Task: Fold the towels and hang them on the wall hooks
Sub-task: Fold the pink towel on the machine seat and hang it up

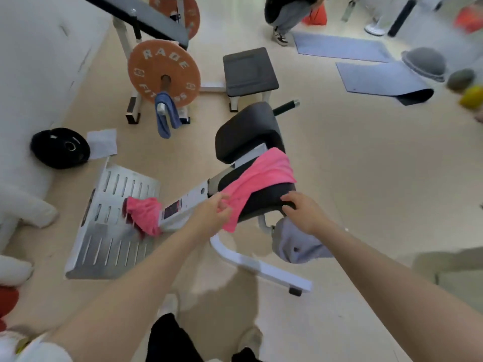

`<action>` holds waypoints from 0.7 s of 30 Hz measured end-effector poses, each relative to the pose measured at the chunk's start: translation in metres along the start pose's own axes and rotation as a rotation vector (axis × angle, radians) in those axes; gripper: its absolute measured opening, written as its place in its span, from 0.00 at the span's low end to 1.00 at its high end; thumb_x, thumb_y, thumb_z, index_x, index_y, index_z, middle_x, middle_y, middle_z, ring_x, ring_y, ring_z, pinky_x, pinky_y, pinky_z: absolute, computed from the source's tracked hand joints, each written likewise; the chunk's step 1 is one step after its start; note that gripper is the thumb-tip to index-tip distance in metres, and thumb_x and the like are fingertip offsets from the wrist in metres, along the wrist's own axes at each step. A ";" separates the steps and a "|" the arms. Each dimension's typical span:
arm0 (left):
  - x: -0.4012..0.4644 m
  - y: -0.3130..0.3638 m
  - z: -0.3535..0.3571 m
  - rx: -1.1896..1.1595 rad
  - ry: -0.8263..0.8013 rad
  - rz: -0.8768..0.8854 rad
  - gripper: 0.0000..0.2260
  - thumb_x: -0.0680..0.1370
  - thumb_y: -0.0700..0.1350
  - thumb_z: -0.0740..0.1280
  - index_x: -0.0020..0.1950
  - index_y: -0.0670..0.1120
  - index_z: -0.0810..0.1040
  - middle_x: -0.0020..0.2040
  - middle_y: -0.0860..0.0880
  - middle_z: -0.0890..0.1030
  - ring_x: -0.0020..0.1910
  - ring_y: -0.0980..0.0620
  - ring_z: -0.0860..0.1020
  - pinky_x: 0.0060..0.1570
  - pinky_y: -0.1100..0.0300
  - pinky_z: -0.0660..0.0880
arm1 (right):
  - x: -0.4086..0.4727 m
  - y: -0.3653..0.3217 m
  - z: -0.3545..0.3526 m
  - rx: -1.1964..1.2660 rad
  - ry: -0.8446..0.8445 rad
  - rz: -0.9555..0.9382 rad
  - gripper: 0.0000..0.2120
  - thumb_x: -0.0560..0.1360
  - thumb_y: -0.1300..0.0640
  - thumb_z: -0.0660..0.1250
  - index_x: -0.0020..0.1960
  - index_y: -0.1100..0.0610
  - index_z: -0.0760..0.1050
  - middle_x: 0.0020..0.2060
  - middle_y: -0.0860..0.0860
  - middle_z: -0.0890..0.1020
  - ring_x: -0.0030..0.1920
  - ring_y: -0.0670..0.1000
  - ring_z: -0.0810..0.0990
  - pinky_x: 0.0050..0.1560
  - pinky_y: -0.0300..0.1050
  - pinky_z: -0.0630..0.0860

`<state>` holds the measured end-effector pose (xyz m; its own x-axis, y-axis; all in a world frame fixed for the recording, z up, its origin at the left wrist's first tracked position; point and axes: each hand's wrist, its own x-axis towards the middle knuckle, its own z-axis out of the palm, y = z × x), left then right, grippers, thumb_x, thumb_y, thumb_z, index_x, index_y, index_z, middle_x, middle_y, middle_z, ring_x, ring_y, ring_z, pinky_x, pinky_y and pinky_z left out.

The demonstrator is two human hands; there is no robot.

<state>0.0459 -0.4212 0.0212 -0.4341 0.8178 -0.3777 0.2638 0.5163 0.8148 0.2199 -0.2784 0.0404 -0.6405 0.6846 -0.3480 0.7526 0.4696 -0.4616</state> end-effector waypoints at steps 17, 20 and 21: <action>0.172 0.051 0.107 0.263 0.097 0.065 0.23 0.80 0.39 0.57 0.75 0.47 0.59 0.77 0.48 0.56 0.75 0.50 0.56 0.72 0.59 0.53 | 0.126 0.110 -0.040 0.177 -0.048 -0.040 0.22 0.81 0.61 0.53 0.74 0.57 0.57 0.75 0.54 0.58 0.74 0.52 0.57 0.65 0.34 0.52; 0.198 0.054 0.105 0.273 0.103 0.005 0.26 0.79 0.44 0.61 0.76 0.46 0.56 0.76 0.46 0.56 0.74 0.48 0.58 0.72 0.55 0.57 | 0.156 0.104 -0.044 0.089 -0.139 -0.085 0.22 0.81 0.62 0.53 0.75 0.59 0.56 0.76 0.54 0.55 0.75 0.52 0.55 0.66 0.35 0.50; 0.205 0.055 0.103 0.272 0.097 -0.015 0.27 0.79 0.46 0.61 0.76 0.46 0.55 0.76 0.45 0.57 0.74 0.47 0.58 0.71 0.55 0.58 | 0.166 0.101 -0.045 0.060 -0.158 -0.112 0.22 0.80 0.63 0.52 0.74 0.60 0.57 0.75 0.54 0.56 0.75 0.52 0.55 0.67 0.36 0.51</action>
<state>0.0606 -0.1993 -0.0569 -0.5166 0.7882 -0.3346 0.4725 0.5883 0.6563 0.1966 -0.0925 -0.0267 -0.7392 0.5317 -0.4134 0.6680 0.5008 -0.5505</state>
